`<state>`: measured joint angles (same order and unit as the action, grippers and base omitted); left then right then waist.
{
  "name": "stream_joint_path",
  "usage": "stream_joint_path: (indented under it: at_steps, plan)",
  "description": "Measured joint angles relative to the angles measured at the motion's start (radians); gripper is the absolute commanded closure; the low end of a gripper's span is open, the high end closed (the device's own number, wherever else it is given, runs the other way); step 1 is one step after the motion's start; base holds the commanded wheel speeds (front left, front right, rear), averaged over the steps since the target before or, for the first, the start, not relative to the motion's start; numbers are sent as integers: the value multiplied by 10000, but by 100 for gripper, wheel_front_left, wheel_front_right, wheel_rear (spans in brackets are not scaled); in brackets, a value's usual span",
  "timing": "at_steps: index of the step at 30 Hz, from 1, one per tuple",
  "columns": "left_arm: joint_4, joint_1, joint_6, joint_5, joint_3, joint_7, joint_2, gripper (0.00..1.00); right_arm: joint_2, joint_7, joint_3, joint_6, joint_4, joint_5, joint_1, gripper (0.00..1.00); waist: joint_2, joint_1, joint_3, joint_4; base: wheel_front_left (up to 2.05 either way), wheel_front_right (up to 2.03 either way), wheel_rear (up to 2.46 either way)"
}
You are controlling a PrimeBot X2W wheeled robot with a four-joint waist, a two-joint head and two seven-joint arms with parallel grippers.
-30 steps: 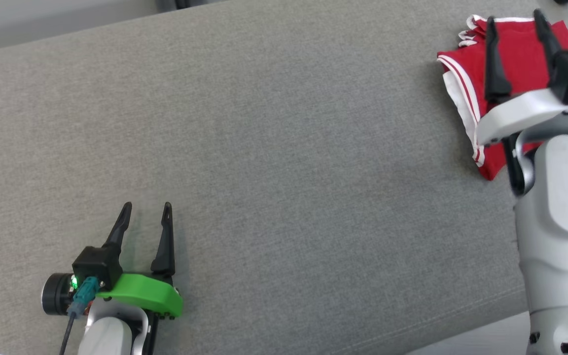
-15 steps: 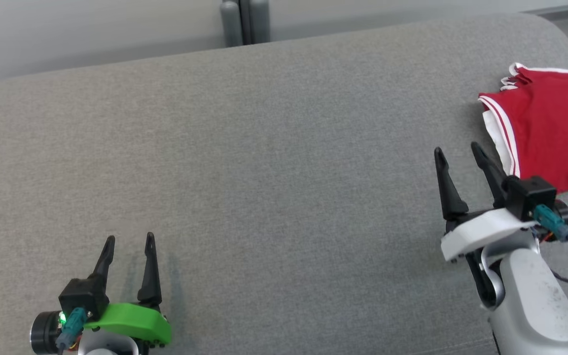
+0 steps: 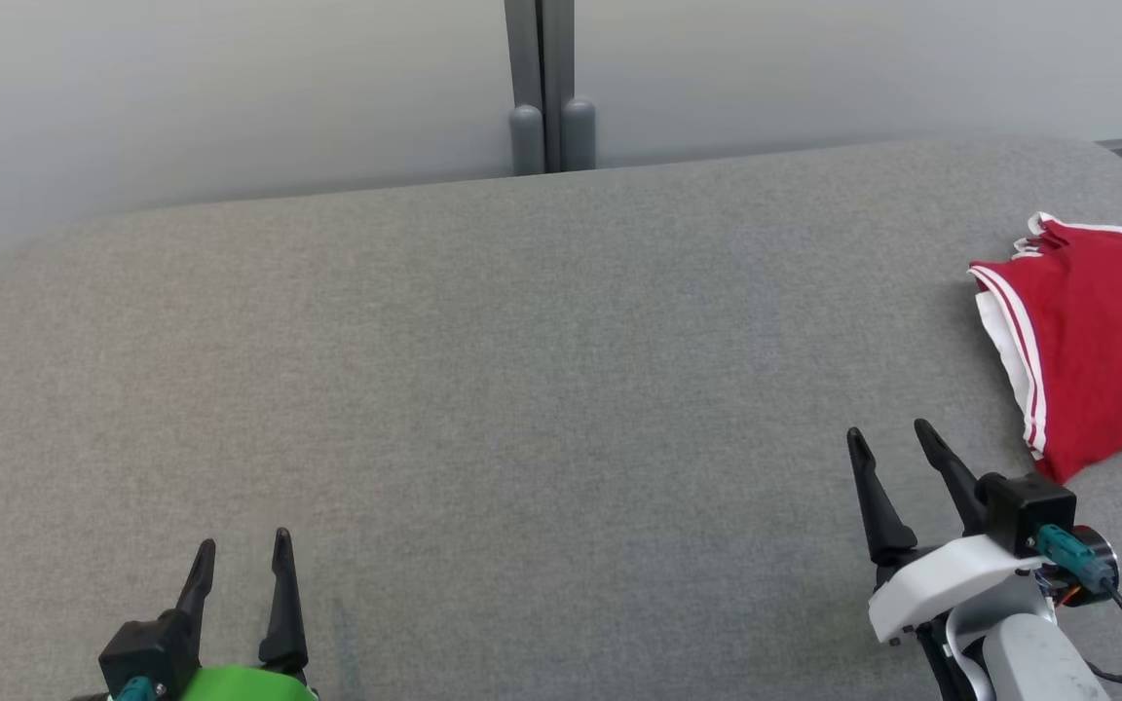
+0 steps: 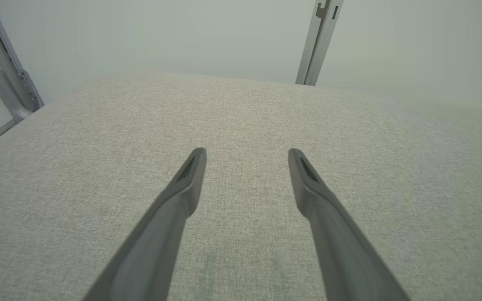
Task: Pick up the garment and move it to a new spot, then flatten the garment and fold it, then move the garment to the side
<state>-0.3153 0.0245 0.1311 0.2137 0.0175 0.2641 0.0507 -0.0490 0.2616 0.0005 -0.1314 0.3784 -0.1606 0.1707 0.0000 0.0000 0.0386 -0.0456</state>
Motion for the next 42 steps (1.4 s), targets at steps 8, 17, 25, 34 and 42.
stream_joint_path:
  at_steps: [8,17,25,34,42]
  plan:
    - [-318,182,0,393,-196,-2,-67,100,75,-29,107,-2,347,-61,-377,100,0,0,-210,117,0,0,0]
    - [-360,166,0,1958,-94,-487,-86,100,92,-516,-56,-2,359,-1737,-486,100,0,0,-226,142,0,0,0]
    - [-136,28,-35,3730,79,-976,-84,100,79,-970,-207,0,104,-3634,-490,100,0,0,-240,171,0,0,0]
    - [10,-154,-79,5078,174,-1325,-84,100,81,-1317,-307,0,-75,-5045,-490,100,0,0,-253,196,0,0,0]
    - [140,-260,-92,6149,272,-1638,-82,100,79,-1620,-418,2,-209,-6195,-490,100,0,0,-265,218,0,0,0]
